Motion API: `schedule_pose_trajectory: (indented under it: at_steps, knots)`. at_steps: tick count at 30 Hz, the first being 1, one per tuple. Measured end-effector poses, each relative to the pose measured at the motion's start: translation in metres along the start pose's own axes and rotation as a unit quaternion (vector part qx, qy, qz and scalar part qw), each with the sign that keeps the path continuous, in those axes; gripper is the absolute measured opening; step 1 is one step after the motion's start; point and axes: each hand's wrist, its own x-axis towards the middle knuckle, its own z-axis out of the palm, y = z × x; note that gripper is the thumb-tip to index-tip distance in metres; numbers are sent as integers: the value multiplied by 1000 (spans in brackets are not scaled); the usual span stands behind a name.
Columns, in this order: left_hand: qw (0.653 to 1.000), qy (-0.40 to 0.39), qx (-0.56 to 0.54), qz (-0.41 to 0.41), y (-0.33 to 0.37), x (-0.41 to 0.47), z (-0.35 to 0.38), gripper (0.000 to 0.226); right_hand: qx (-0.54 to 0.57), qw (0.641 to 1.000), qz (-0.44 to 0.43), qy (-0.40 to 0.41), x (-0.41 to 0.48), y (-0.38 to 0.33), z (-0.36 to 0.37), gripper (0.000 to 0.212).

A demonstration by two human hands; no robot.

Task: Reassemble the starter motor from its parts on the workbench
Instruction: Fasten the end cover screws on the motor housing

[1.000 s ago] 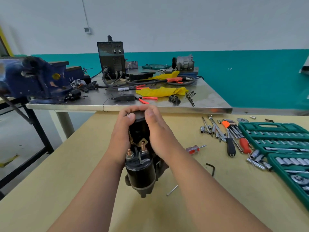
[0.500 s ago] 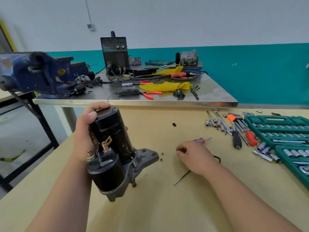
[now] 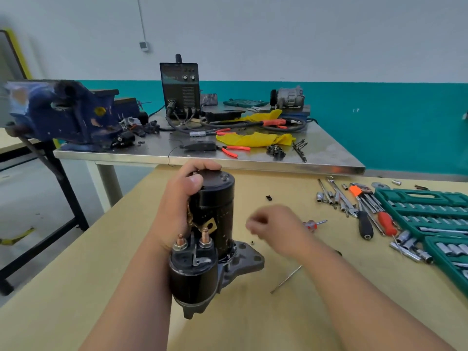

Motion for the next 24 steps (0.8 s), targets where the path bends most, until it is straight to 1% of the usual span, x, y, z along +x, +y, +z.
schedule_pose_trajectory:
  at_steps: [1,2,3,4,5,6,8,10,11,13,20,22,23,24]
  knots:
    - [1000,5,3,5,1,-1,0,51,149,988,-9,39,-2,-9,-15,16]
    - [1000,8,9,10,1,-2,-1,51,287,956,-34,51,-4,-20,-30,19]
    - [1000,8,13,14,1,-3,-1,51,398,914,-69,36,-7,-31,-43,22]
    - [1000,7,13,18,1,-4,-2,51,478,872,-104,8,-11,-41,-51,24]
    - [1000,8,9,21,0,-4,-2,50,531,837,-130,-26,-15,-49,-55,26]
    - [1000,10,5,25,-1,-5,-3,50,561,813,-146,-58,-18,-56,-56,27]
    - [999,10,-1,33,-2,-5,-5,49,596,782,-156,-98,-24,-61,-54,30]
    - [999,6,0,41,-3,-5,-7,49,624,755,-163,-119,-28,-61,-51,30]
    - [999,4,6,46,-3,-5,-7,49,630,748,-166,-124,-29,-61,-50,30]
    - [999,1,12,51,-3,-5,-7,50,631,745,-174,-127,-29,-62,-47,28]
    - [999,-14,-4,32,-4,-5,-8,48,625,754,-160,-123,-25,-62,-45,29]
    - [999,-16,-10,28,-4,-5,-7,45,610,770,-158,-102,-25,-63,-47,29]
    - [999,-16,-14,27,-4,-5,-7,43,592,786,-157,-79,-24,-65,-49,29]
    - [999,-18,-18,25,-4,-5,-7,40,559,813,-157,-41,-24,-66,-51,28]
